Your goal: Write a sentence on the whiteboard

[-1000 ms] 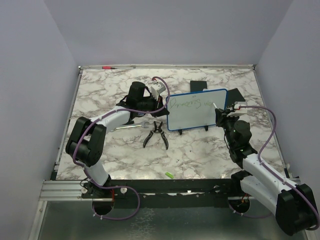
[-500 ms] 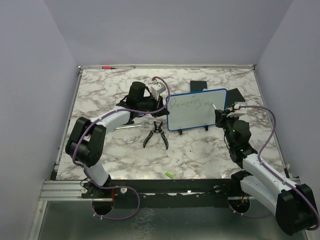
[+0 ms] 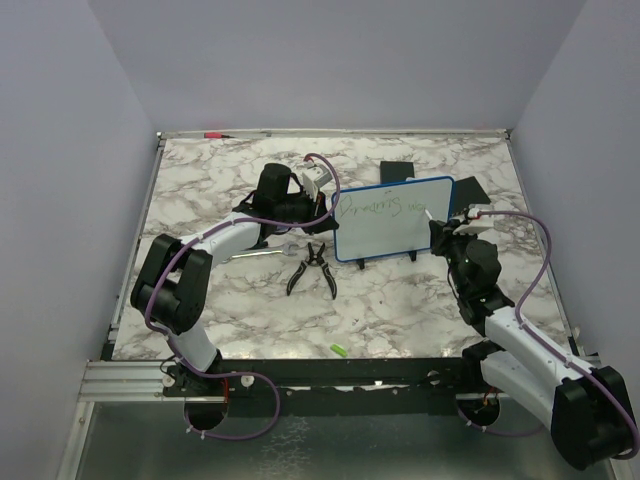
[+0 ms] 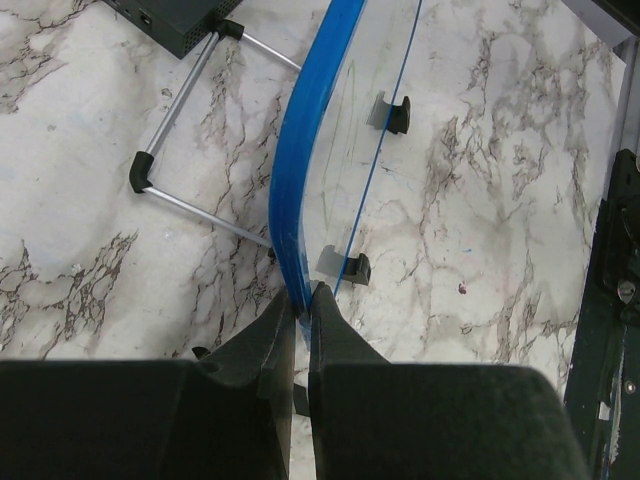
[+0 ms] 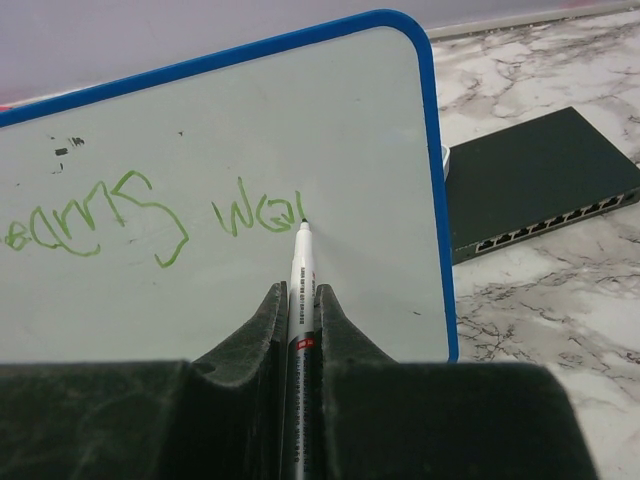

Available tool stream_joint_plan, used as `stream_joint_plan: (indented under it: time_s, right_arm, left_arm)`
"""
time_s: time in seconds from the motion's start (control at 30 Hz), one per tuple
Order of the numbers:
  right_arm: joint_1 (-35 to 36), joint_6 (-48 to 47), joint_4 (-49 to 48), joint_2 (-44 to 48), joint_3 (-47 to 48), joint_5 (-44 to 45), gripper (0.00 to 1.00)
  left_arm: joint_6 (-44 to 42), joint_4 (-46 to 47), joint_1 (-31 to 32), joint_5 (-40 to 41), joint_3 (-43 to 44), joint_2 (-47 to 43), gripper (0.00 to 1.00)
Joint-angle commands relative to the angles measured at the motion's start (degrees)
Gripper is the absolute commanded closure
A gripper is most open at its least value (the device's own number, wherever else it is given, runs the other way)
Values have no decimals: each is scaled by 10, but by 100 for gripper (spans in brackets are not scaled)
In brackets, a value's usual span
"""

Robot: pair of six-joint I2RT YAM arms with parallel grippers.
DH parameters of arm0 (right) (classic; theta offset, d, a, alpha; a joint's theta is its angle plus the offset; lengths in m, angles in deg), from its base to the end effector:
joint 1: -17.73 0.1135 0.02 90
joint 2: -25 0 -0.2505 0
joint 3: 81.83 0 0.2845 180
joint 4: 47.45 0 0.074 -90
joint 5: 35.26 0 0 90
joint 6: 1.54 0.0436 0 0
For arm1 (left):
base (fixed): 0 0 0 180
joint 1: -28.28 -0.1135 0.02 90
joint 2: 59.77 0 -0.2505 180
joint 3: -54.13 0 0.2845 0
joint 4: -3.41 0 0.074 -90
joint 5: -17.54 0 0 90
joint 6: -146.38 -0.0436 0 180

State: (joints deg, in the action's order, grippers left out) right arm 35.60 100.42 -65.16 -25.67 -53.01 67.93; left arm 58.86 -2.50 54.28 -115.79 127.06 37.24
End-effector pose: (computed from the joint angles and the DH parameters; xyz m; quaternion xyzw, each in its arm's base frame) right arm 0.2328 0.0646 0.1930 0.0406 0.7304 0.0929 0.6754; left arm 0.3481 -0.2031 0.1932 0.3448 0.7503 -0.4242 0.3718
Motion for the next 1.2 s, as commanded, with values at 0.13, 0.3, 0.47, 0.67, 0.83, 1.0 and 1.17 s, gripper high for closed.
stream_joint_plan:
  time_s: [0.13, 0.3, 0.47, 0.67, 0.83, 1.0, 1.17]
  right_arm:
    - [-6, -8, 18, 15, 9, 15, 99]
    - [-6, -14, 8, 19, 10, 26, 99]
    - [-6, -16, 1, 10, 14, 32, 99]
    - [-6, -16, 1, 0, 16, 42, 99]
    - [-6, -16, 3, 11, 12, 40, 99]
    - [-6, -20, 6, 61, -4, 54, 99]
    - [-6, -24, 7, 55, 0, 59, 99]
  left_arm:
    - [-21, -30, 9, 22, 3, -2, 100]
    - [-21, -30, 9, 22, 2, -2, 100]
    - [-21, -30, 9, 21, 3, -1, 100]
    - [-21, -30, 9, 21, 3, -2, 100]
    - [-21, -30, 9, 21, 3, -2, 100]
    - [-21, -30, 9, 21, 2, -3, 100]
    - [-21, -30, 9, 20, 3, -3, 100]
